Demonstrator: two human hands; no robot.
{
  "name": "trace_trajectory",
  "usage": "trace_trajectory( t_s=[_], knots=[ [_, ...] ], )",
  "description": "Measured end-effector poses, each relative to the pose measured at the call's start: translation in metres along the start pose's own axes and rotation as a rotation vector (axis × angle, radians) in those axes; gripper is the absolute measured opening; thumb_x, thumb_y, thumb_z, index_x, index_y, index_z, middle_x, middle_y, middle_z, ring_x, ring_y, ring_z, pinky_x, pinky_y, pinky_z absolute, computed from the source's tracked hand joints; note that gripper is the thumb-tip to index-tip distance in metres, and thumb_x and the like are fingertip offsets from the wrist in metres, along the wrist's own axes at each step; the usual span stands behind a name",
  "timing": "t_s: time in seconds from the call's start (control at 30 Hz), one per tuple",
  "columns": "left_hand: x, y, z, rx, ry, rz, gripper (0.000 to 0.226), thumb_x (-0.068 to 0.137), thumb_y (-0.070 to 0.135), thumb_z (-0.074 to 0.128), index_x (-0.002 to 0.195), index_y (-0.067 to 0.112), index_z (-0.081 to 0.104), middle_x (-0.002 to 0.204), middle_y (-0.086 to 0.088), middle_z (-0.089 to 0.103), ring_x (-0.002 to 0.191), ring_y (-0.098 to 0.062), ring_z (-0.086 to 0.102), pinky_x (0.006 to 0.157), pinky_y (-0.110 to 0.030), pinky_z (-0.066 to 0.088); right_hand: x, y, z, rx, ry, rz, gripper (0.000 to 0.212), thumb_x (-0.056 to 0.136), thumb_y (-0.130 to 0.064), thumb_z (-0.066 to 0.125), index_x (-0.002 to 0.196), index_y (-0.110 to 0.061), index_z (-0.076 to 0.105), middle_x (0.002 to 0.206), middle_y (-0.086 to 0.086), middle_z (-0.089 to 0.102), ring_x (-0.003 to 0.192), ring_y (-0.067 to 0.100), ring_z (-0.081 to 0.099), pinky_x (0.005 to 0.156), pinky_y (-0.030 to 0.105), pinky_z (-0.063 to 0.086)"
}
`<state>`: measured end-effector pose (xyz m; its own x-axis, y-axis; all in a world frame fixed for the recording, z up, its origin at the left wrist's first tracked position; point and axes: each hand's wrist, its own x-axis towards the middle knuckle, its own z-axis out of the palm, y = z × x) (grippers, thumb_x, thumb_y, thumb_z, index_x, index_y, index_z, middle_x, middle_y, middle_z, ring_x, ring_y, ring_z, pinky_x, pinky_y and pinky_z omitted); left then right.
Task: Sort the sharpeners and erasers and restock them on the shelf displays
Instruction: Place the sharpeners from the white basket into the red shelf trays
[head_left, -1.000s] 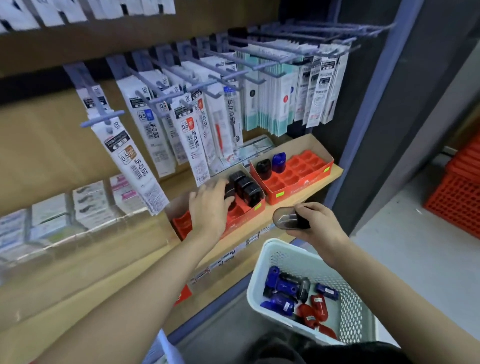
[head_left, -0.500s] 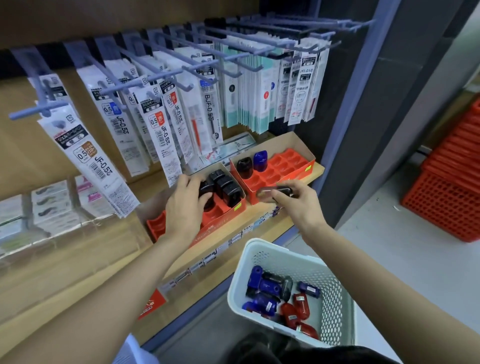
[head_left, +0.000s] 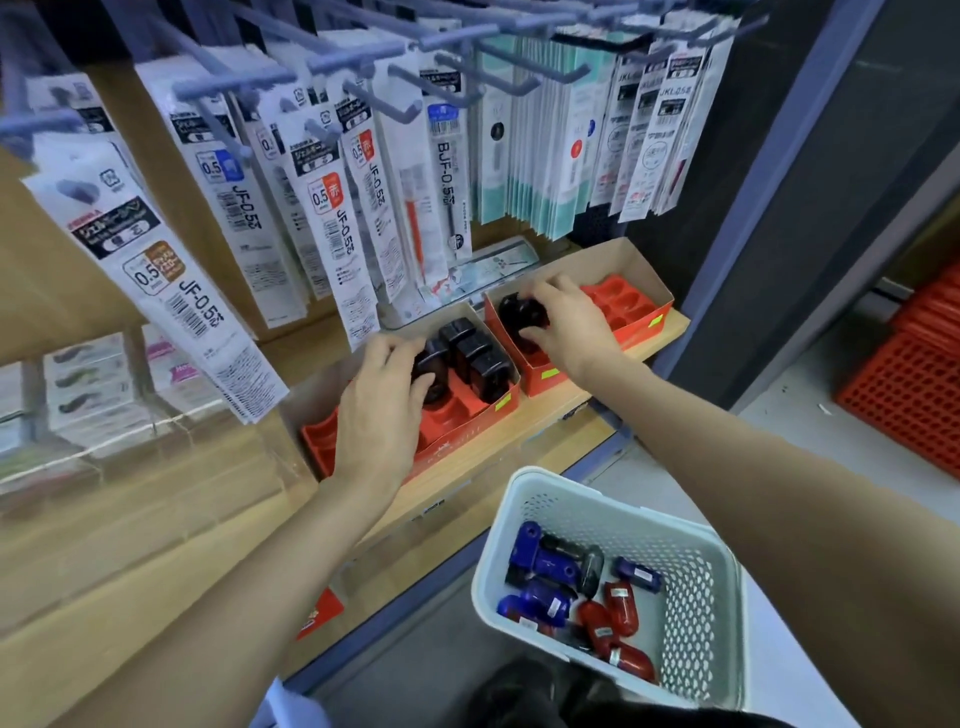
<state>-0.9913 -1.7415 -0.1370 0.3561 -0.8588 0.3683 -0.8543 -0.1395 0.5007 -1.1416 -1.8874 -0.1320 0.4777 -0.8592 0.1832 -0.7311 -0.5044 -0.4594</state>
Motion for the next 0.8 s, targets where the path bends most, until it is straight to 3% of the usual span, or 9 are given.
trace_trajectory(
  t_s=[0.17,0.33,0.47,0.53,0.63,0.7,0.77,0.8],
  knots=[
    [0.002,0.0,-0.005,0.073,-0.029,0.044,0.036,0.087,0.015,0.064,0.122,0.006,0.059,0.115,-0.007,0.056,0.101,-0.027,0.06,0.085,-0.036,0.048,-0.002,0.004,0.003,-0.202,-0.01,-0.096,0.041,0.09,-0.015,0.059,0.13,-0.01,0.049,0.124,0.01,0.049,0.103,0.034,0.056,0.078,0.04,0.048],
    [-0.005,-0.001,0.0,0.063,-0.047,0.019,0.036,0.087,0.016,0.065,0.121,0.006,0.059,0.115,-0.007,0.056,0.1,-0.027,0.059,0.084,-0.035,0.047,-0.008,0.004,0.004,-0.28,0.048,-0.129,0.026,0.093,-0.015,0.055,0.116,-0.004,0.052,0.112,0.014,0.058,0.093,0.034,0.059,0.067,0.041,0.05],
    [-0.007,-0.003,0.007,0.183,-0.054,0.066,0.034,0.086,0.013,0.065,0.118,0.002,0.061,0.105,-0.013,0.058,0.094,-0.033,0.057,0.086,-0.042,0.046,-0.015,0.004,0.006,-0.238,0.095,-0.132,0.026,0.093,-0.007,0.046,0.115,-0.004,0.06,0.113,0.012,0.062,0.101,0.03,0.058,0.075,0.041,0.052],
    [-0.01,-0.002,0.011,0.274,-0.057,0.086,0.037,0.087,0.017,0.064,0.121,0.003,0.06,0.106,-0.014,0.058,0.098,-0.032,0.055,0.09,-0.045,0.043,-0.018,0.006,0.004,-0.176,0.074,-0.088,0.037,0.09,-0.002,0.044,0.124,-0.008,0.059,0.129,0.01,0.058,0.117,0.028,0.052,0.091,0.038,0.048],
    [-0.017,0.004,0.01,0.373,-0.032,0.058,0.043,0.087,0.024,0.062,0.126,0.004,0.056,0.118,-0.016,0.055,0.107,-0.032,0.052,0.093,-0.046,0.041,-0.024,0.012,-0.004,-0.037,-0.036,0.003,0.056,0.087,0.001,0.043,0.14,-0.017,0.044,0.152,0.007,0.031,0.141,0.028,0.022,0.116,0.039,0.017],
    [-0.025,0.013,0.007,0.322,0.01,0.086,0.042,0.087,0.021,0.061,0.125,0.005,0.055,0.12,-0.015,0.054,0.109,-0.031,0.052,0.095,-0.045,0.041,-0.037,0.019,-0.011,0.103,-0.027,0.06,0.064,0.086,0.003,0.044,0.145,-0.018,0.034,0.155,0.006,0.023,0.143,0.026,0.013,0.116,0.038,0.012],
    [-0.036,0.025,0.007,0.174,-0.025,0.209,0.031,0.089,0.016,0.057,0.119,0.008,0.059,0.116,-0.007,0.055,0.105,-0.022,0.053,0.092,-0.037,0.041,-0.062,0.028,-0.019,0.216,0.06,0.102,0.057,0.085,0.003,0.044,0.139,-0.014,0.04,0.148,0.004,0.033,0.138,0.021,0.022,0.111,0.028,0.02],
    [-0.042,0.031,0.009,0.083,-0.093,0.279,0.024,0.091,0.014,0.055,0.114,0.01,0.061,0.111,-0.003,0.055,0.1,-0.018,0.053,0.088,-0.032,0.042,-0.077,0.034,-0.021,0.234,0.108,0.11,0.048,0.086,0.003,0.044,0.131,-0.012,0.048,0.138,0.004,0.042,0.13,0.019,0.03,0.101,0.019,0.026]
  ],
)
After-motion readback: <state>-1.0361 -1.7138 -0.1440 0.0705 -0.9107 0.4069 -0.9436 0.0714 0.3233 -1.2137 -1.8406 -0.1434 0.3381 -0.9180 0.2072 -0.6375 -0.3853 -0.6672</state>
